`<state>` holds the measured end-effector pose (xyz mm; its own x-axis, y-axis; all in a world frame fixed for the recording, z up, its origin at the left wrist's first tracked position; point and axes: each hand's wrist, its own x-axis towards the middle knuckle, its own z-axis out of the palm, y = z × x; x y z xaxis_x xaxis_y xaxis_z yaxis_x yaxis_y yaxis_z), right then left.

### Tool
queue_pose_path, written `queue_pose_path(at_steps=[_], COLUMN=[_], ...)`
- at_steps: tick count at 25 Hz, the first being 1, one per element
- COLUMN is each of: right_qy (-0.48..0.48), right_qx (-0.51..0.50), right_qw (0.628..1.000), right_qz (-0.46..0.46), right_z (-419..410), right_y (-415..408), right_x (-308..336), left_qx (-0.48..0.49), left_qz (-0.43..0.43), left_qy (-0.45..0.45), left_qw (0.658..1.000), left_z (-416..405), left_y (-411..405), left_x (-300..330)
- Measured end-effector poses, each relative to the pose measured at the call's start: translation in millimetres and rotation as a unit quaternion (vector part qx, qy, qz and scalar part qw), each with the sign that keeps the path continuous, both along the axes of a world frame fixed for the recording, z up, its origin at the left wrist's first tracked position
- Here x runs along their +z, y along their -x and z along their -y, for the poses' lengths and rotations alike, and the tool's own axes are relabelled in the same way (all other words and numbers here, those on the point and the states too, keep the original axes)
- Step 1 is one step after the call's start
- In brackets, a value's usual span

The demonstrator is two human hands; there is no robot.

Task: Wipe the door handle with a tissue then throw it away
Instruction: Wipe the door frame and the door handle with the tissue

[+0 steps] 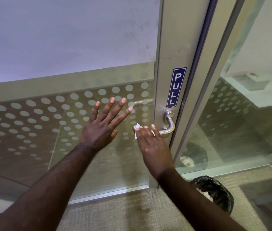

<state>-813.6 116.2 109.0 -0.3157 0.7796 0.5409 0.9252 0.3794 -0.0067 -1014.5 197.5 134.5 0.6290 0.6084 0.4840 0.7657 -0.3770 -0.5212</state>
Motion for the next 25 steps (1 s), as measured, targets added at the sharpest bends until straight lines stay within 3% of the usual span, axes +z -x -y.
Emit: queue_pose_path(at_steps=[4,10,17,22,25], right_qy=[0.118,0.172,0.26,0.224,0.218], right_qx=[-0.086,-0.165,-0.143,-0.115,-0.088], right_qw=[0.988,0.966,0.953,0.966,0.97], right_qz=[0.045,0.106,-0.056,0.05,0.061], right_z=[1.8,1.5,-31.8,-23.5,-26.9], right_y=[25.5,55.8,58.4,62.9,57.7], right_x=[12.4,42.2,72.9,55.7,55.8], left_qx=[-0.012,-0.027,-0.021,-0.012,-0.009], left_qz=[0.008,0.023,0.023,0.02,0.021], left_qy=[-0.001,0.005,0.009,0.012,0.019], left_qw=[1.0,0.999,0.999,1.0,1.0], left_z=[-2.0,-3.8,-2.8,-2.6,-1.4], left_y=[0.4,1.7,0.9,0.2,-0.1], left_x=[-1.7,-3.5,-3.2,-3.1,-2.3])
